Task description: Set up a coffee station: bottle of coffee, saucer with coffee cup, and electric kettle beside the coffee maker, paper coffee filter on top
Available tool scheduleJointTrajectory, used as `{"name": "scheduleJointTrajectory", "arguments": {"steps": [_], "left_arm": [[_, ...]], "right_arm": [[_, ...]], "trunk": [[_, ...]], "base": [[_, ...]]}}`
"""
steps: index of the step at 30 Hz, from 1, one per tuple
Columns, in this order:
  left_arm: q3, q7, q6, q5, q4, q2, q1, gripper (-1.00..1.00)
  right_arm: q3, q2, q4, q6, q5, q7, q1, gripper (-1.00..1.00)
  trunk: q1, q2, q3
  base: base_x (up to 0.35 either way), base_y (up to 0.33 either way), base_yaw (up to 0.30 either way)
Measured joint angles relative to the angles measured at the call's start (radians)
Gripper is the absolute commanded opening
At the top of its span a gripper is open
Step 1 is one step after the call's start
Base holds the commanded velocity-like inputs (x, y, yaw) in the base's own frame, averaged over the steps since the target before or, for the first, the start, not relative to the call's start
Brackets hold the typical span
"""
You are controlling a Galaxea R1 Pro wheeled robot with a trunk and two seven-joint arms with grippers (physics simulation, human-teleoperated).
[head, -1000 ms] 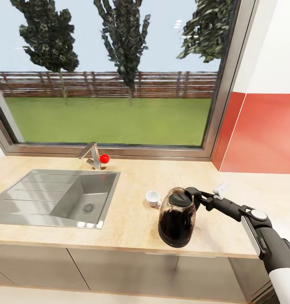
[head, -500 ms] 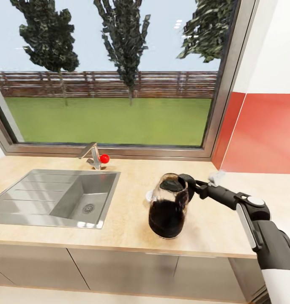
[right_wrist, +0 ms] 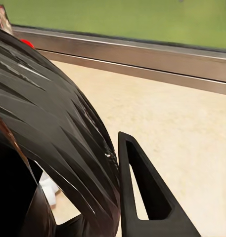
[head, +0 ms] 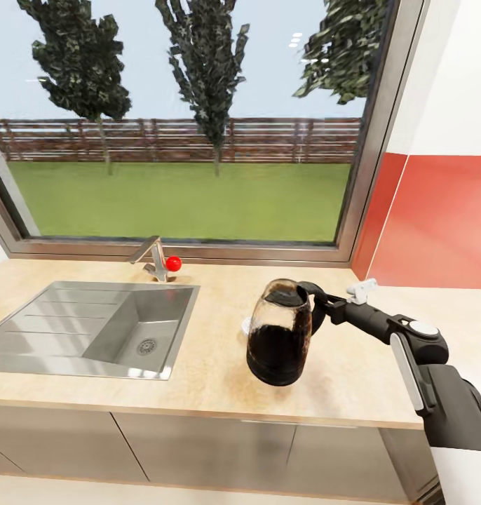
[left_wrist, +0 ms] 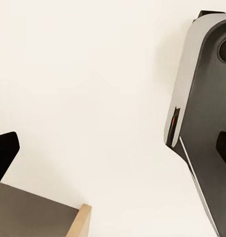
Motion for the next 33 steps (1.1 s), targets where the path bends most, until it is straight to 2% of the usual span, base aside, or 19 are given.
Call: {"name": "scheduleJointTrajectory", "arguments": {"steps": [10, 20, 26, 33], "left_arm": [[0.004, 0.002, 0.001, 0.0, -0.001, 0.004, 0.0, 1.0], [0.005, 0.002, 0.0, -0.001, -0.002, -0.001, -0.003, 1.0], [0.005, 0.003, -0.001, 0.0, -0.003, -0.003, -0.005, 1.0], [0.008, 0.002, -0.021, 0.006, -0.055, -0.003, -0.007, 1.0]], "right_arm": [[0.002, 0.0, -0.001, -0.001, 0.0, 0.003, 0.0, -1.0], [0.005, 0.0, 0.0, -0.001, -0.001, 0.004, 0.0, -1.0], [0.054, 0.0, -0.001, -0.001, -0.002, 0.004, 0.0, -1.0], [0.058, 0.0, 0.0, -0.002, -0.001, 0.004, 0.0, -1.0]], "trunk": [[0.0, 0.0, 0.0], [0.001, 0.0, 0.0], [0.0, 0.0, 0.0], [0.0, 0.0, 0.0]], "base": [[-0.032, 0.0, 0.0], [-0.295, 0.06, 0.0], [-0.279, 0.209, 0.0], [-0.275, 0.221, 0.0]]}}
